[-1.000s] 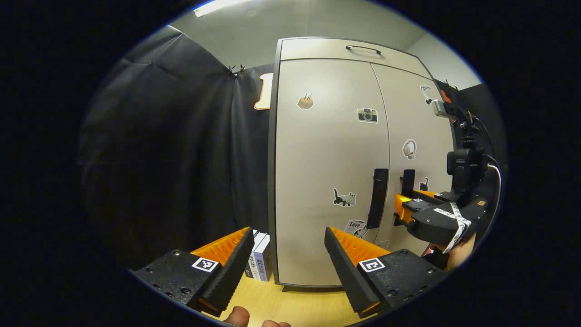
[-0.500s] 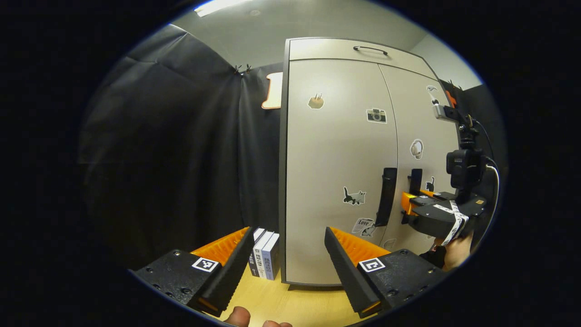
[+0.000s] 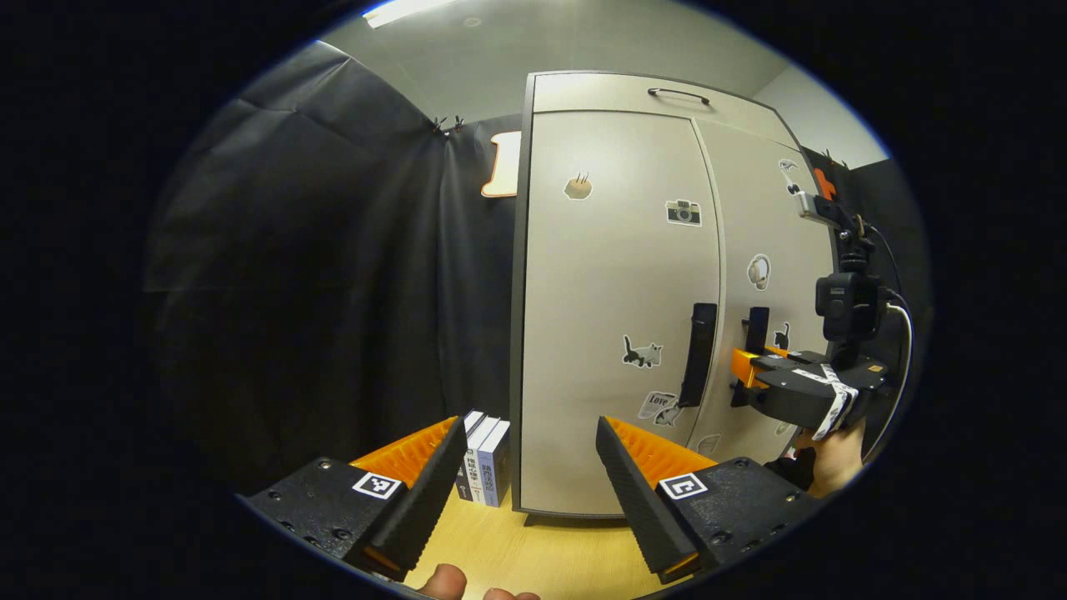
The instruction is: Open the right door of the double-door shoe cabinet with the right hand, and open the left door with the left hand.
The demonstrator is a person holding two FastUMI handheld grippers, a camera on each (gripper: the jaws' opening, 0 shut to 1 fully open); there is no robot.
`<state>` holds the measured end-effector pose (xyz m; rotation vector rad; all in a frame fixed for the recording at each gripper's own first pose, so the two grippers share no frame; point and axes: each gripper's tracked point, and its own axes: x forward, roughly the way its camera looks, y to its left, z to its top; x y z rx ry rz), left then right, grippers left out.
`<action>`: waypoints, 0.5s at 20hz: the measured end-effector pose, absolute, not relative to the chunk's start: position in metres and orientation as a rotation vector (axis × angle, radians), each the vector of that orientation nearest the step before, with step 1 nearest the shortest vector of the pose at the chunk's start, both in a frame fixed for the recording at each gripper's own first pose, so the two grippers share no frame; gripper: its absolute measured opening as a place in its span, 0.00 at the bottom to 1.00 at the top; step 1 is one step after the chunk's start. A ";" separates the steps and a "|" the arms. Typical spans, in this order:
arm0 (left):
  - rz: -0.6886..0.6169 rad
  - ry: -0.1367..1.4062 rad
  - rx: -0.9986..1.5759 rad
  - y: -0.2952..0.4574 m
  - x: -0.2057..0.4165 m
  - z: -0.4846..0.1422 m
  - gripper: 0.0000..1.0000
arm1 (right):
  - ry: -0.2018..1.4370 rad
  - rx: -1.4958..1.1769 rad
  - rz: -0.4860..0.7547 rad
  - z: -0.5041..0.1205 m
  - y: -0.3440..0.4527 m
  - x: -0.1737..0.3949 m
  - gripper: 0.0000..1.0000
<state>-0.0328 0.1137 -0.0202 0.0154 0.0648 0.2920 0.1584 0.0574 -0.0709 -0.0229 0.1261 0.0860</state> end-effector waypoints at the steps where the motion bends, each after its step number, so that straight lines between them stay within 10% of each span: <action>1: 0.292 0.067 0.013 0.112 -0.034 -0.021 0.97 | 0.127 -0.020 0.096 -0.071 0.057 0.157 0.14; 10: 0.265 0.080 0.018 0.088 -0.051 -0.025 0.94 | 0.110 0.008 0.142 -0.070 0.051 0.144 0.14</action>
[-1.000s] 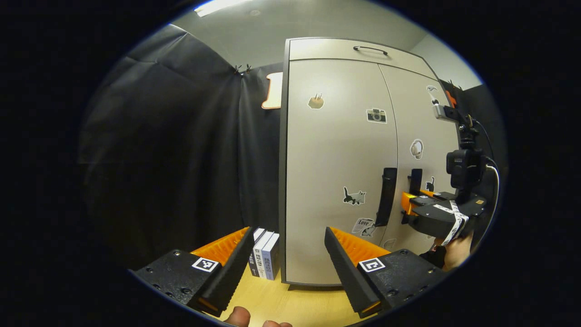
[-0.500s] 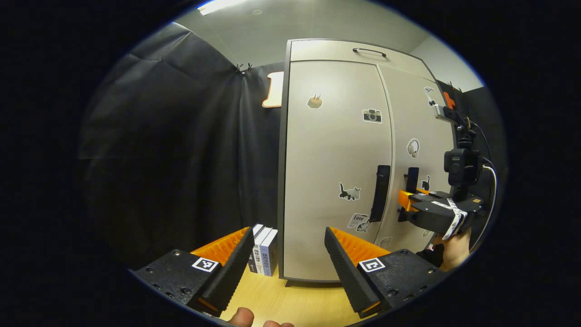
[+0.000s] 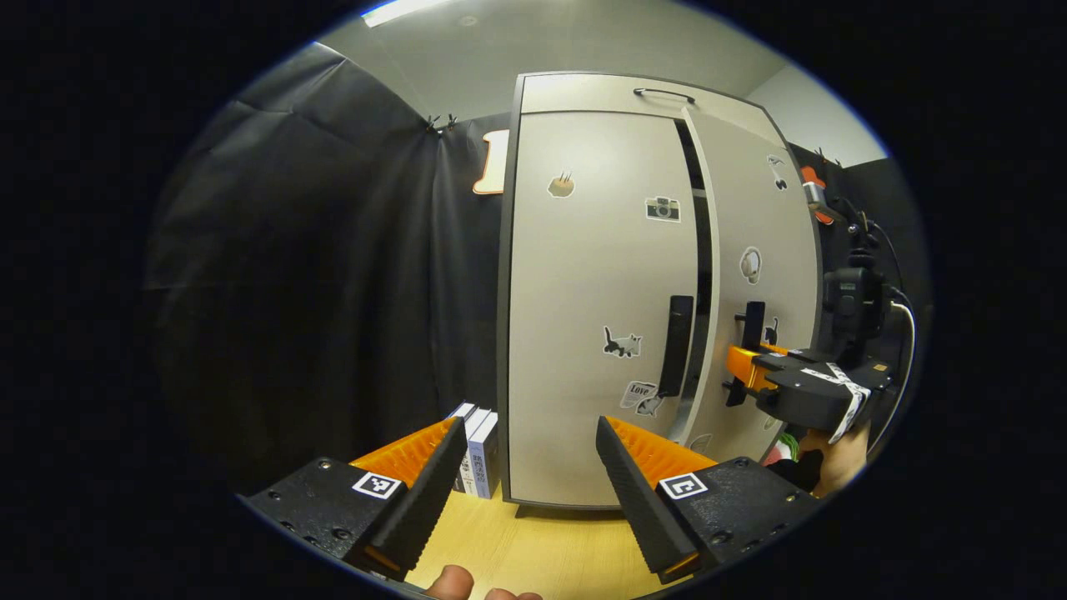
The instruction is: Open the right door of the double-door shoe cabinet with the right hand, and open the left door with the left hand.
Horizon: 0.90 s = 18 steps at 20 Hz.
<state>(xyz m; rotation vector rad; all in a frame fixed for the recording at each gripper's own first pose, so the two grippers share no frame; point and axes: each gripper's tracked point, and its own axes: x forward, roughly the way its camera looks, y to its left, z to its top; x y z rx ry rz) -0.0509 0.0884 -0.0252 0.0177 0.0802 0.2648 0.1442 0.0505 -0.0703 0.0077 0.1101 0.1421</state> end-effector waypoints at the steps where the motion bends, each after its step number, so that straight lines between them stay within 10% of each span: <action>1: 0.261 0.084 0.018 0.086 -0.053 -0.026 0.97 | 0.109 0.010 0.148 -0.070 0.050 0.143 0.14; 18: 0.205 0.092 0.019 0.044 -0.053 -0.029 0.97 | 0.077 0.038 0.204 -0.070 0.034 0.124 0.14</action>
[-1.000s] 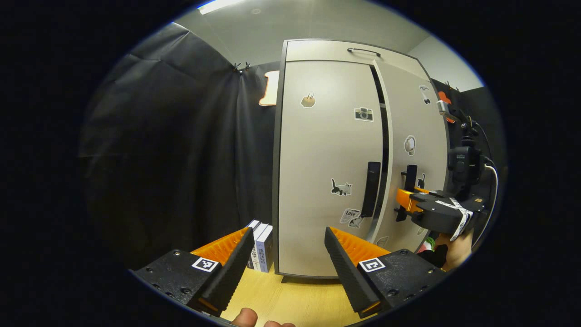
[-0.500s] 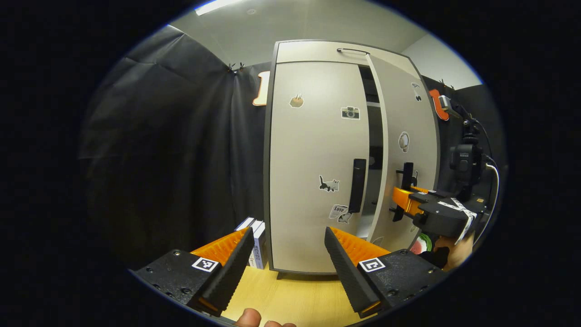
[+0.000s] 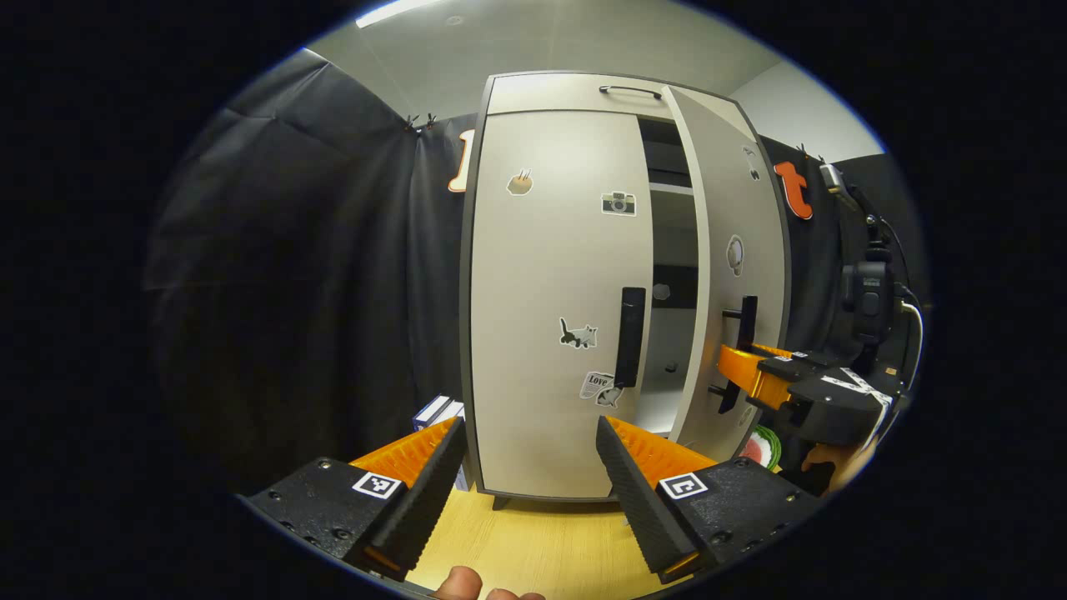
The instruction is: Open the right door of the double-door shoe cabinet with the right hand, and open the left door with the left hand.
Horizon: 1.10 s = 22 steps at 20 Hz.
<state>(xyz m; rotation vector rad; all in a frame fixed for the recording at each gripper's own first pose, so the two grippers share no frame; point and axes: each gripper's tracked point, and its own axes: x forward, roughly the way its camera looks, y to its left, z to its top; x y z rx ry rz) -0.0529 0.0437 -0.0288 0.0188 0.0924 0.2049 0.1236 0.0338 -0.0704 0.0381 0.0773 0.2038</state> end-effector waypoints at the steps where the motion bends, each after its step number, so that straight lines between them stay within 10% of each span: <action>1: 0.201 0.091 0.015 0.042 -0.052 -0.028 0.97 | 0.076 0.038 0.206 -0.071 0.033 0.123 0.14; 22: 0.050 0.146 -0.017 -0.012 -0.028 -0.054 0.97 | 0.065 0.034 0.107 -0.069 -0.046 0.065 0.13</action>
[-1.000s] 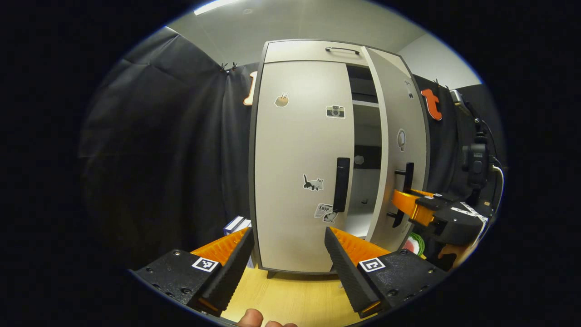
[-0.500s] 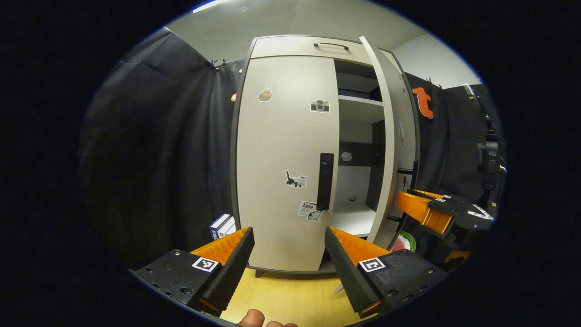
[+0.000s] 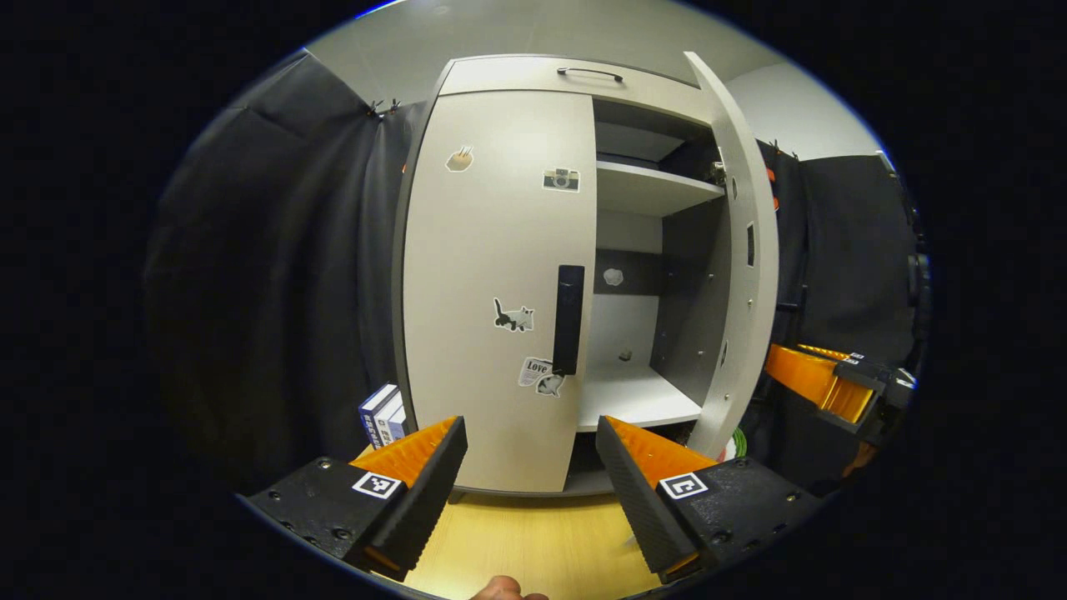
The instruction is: Open the right door of the double-door shoe cabinet with the right hand, and open the left door with the left hand.
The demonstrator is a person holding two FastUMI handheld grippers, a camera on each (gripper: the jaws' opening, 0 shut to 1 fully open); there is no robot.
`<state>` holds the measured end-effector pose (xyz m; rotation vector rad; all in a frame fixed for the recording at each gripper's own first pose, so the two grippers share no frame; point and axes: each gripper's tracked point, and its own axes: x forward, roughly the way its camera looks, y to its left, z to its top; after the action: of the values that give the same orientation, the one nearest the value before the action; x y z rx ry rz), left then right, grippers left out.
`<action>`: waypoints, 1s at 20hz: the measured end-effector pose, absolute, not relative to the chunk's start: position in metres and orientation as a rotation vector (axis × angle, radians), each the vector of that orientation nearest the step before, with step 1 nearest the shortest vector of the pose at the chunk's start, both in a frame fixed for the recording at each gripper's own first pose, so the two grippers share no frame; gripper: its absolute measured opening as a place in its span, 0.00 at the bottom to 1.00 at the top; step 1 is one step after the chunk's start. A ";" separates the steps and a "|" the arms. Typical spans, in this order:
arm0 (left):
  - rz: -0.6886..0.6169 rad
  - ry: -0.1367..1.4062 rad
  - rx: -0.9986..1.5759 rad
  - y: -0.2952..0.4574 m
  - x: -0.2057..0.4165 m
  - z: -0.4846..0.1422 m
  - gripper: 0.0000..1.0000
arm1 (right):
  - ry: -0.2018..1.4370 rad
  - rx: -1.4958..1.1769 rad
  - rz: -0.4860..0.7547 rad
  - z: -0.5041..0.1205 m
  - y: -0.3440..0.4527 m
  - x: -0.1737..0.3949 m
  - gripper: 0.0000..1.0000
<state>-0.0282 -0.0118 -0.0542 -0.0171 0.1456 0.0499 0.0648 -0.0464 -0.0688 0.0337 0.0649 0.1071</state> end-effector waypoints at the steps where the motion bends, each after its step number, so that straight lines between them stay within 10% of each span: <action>1: 0.044 0.147 -0.023 -0.014 -0.027 -0.055 0.97 | 0.062 0.026 0.095 -0.068 -0.051 0.064 0.13; 20: -0.058 0.179 -0.033 -0.057 -0.012 -0.069 0.97 | 0.085 0.042 -0.151 -0.072 -0.181 0.050 0.05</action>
<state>-0.0115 -0.0572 -0.0693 -0.0327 0.1786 -0.0583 0.0497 -0.1809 -0.0725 0.0417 0.0846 -0.1512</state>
